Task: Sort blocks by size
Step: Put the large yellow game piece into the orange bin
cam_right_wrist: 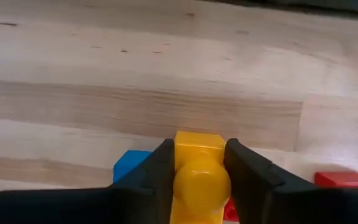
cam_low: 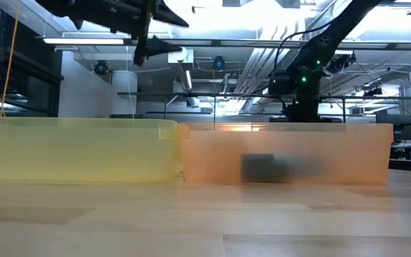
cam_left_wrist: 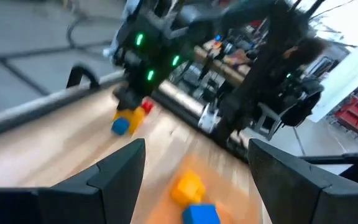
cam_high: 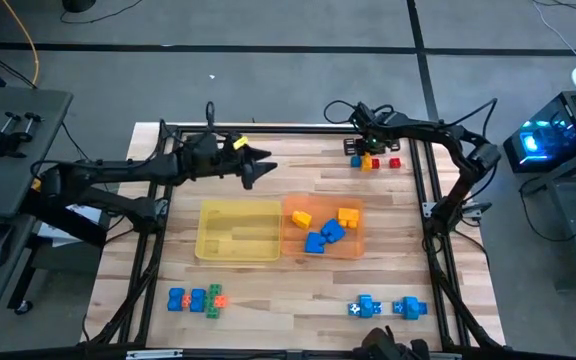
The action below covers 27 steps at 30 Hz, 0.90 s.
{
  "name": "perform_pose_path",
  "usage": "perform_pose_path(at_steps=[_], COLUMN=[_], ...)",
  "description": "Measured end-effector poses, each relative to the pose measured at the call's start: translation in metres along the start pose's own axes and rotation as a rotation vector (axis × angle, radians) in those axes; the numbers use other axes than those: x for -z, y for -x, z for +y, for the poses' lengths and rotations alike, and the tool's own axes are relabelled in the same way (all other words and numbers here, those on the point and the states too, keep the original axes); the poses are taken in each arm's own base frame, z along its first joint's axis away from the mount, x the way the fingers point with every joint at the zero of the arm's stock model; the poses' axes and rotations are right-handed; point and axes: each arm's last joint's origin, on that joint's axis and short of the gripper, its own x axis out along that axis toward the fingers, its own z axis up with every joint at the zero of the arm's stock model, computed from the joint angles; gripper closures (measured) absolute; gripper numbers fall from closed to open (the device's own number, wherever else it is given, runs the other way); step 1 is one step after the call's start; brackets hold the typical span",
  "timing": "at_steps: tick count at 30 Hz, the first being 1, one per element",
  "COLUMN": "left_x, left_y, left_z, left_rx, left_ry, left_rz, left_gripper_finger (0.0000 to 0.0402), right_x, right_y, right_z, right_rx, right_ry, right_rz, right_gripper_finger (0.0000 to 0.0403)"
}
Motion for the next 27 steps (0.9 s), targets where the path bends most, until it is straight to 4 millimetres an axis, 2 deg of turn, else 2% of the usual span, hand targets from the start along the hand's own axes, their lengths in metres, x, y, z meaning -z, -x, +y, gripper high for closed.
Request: perform_pose_path(at_steps=[3,6,8,11,14,17,20,24,27], left_x=[-0.023,-0.041,-0.051,-0.063,-0.068,-0.068,-0.065,-0.061,-0.060], left_y=[0.013,0.029,0.039,0.056,0.067,0.071,0.070,0.066,0.065], left_z=[-0.004,-0.005,-0.006,-0.006,-0.005,-0.003,-0.001,0.002,0.003], left_rx=[0.016,0.008,-0.005,-0.034,-0.062,-0.077,-0.089,-0.105,-0.111], left_ry=[-0.062,-0.128,-0.161,-0.190,-0.194,-0.180,-0.159,-0.154,-0.153], left_rz=[-0.093,-0.173,-0.226,-0.299,-0.331,-0.322,-0.290,-0.246,-0.233], left_gripper_finger=[0.0133,0.0133,0.0133,0.0133,0.0133,0.0133,0.0133,0.0133,0.0133], right_x=[0.001,-0.002,-0.006,-0.011,-0.007,0.013,0.047,0.100,0.130], right_y=[0.006,0.025,0.042,0.079,0.114,0.141,0.156,0.165,0.167], right_z=[-0.001,-0.003,-0.004,-0.004,0.002,0.016,0.035,0.063,0.081], right_rx=[-0.011,-0.049,-0.080,-0.154,-0.310,-0.515,-0.646,-0.685,-0.691], right_ry=[0.023,0.024,0.037,0.047,0.113,0.210,0.356,0.523,0.583], right_rz=[-0.003,-0.058,-0.115,-0.231,-0.311,-0.290,-0.188,-0.041,0.008], right_gripper_finger=[0.0296,0.0296,0.0296,0.0293,0.0291,0.0292,0.0292,0.0292,0.0292])
